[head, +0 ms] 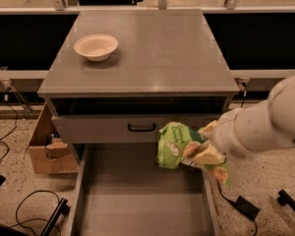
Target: Place green rice chip bag into middle drawer
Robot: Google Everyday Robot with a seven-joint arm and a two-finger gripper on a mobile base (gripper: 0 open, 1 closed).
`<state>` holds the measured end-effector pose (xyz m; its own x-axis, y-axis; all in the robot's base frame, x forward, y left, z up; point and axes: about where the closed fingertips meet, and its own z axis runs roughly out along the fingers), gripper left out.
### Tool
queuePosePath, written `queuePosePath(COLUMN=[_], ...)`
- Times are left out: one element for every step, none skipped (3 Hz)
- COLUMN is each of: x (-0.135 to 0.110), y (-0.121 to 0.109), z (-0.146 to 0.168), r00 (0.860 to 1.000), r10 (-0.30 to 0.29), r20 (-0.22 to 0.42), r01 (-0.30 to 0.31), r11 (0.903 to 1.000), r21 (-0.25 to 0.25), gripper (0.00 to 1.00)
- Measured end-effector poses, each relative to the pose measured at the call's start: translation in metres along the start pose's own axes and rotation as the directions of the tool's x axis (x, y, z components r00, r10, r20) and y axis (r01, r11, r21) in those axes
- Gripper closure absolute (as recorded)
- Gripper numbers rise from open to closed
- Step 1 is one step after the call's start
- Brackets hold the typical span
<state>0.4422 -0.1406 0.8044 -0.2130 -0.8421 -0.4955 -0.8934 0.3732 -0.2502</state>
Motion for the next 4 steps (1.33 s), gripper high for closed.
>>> queuePosePath(x=[0.022,0.043,0.055,0.061], y=[0.048,0.080,0.093,0.089], z=[0.088,0.167,0.239,0.301], r00=[0.997,0.990,0.978,0.962], r10=[0.074,0.141,0.208,0.272], r20=[0.022,0.020,0.019,0.028], r01=[-0.070,-0.132,-0.194,-0.250], r11=[0.9873,0.9622,0.9367,0.9174], r21=[-0.143,-0.238,-0.292,-0.310], gripper=[1.00,1.00,1.00,0.97])
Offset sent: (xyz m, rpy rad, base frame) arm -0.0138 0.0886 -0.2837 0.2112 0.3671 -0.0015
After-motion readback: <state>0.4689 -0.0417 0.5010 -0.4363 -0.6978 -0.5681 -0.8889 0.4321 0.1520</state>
